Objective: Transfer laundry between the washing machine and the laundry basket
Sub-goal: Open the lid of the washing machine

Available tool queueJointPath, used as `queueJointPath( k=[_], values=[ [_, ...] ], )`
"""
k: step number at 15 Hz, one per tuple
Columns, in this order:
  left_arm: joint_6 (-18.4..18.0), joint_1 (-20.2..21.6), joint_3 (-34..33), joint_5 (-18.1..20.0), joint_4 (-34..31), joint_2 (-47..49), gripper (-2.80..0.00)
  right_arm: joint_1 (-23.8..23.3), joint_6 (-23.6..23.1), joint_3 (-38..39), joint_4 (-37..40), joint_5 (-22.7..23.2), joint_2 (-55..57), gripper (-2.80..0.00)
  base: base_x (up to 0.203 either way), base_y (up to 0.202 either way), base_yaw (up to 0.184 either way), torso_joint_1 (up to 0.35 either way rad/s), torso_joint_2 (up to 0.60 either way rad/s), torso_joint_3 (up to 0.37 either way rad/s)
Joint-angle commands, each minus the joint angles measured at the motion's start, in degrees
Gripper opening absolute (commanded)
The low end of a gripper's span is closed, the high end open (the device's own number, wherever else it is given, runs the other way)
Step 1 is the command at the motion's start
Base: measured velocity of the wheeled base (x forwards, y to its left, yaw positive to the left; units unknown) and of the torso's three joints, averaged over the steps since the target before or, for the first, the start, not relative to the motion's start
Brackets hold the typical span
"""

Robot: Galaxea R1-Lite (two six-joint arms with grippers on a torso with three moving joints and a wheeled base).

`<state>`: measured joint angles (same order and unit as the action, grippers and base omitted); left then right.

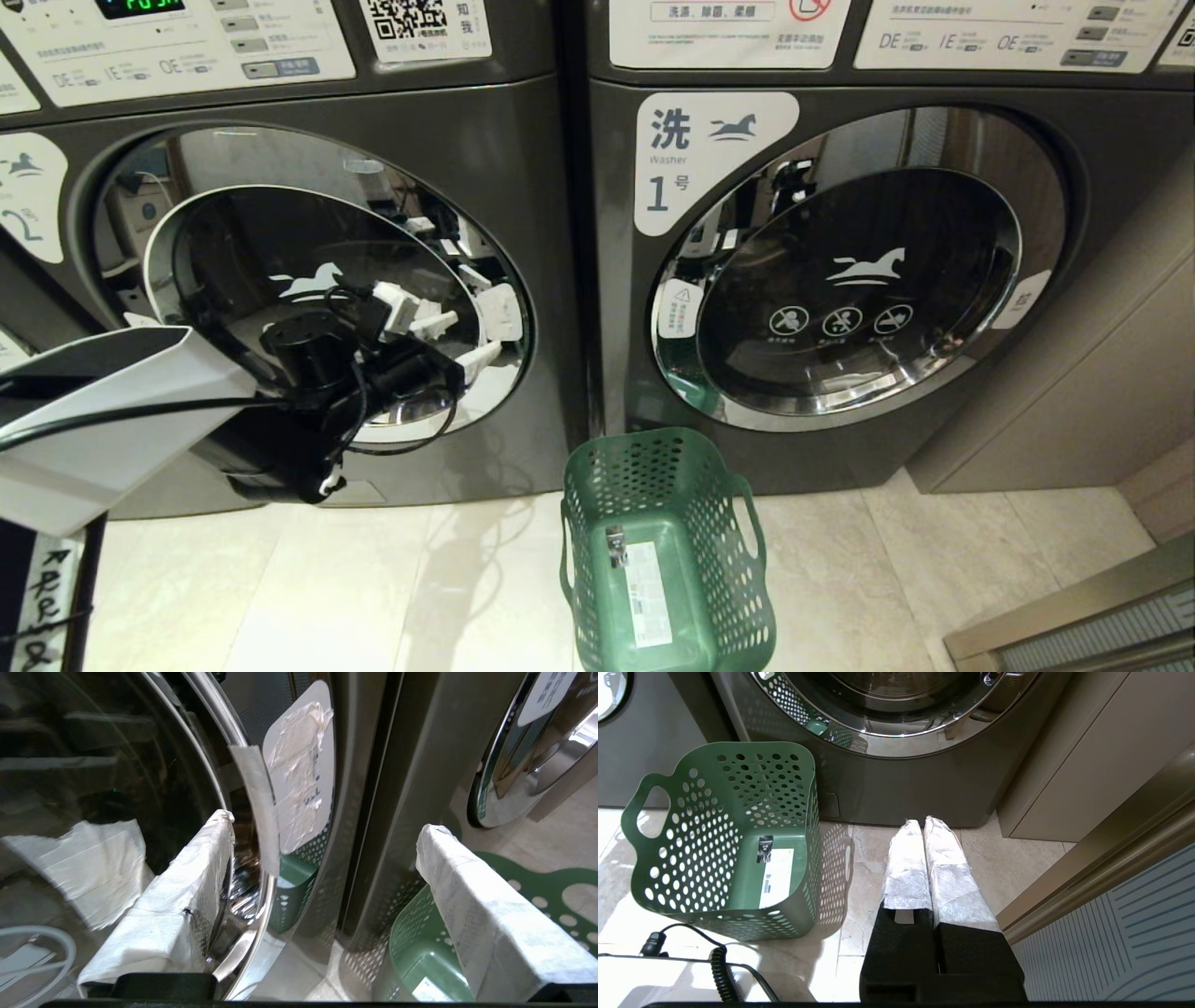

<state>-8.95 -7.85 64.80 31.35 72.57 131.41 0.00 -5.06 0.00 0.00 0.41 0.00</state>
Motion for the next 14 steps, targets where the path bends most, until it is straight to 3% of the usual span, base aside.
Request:
queueJointPath(
  k=[1, 14],
  values=[
    [0.2, -0.6, 1.7, 0.1, 0.4, 1.5, 0.0, 0.0, 0.0, 0.0, 0.0, 0.0, 0.1, -2.8, 0.0, 0.0, 0.0, 0.0, 0.0, 0.0],
    [0.5, -1.4, 10.0, -1.5, -3.5, 6.2, 0.0, 0.0, 0.0, 0.0, 0.0, 0.0, 0.1, -2.8, 0.0, 0.0, 0.0, 0.0, 0.0, 0.0]
  ],
)
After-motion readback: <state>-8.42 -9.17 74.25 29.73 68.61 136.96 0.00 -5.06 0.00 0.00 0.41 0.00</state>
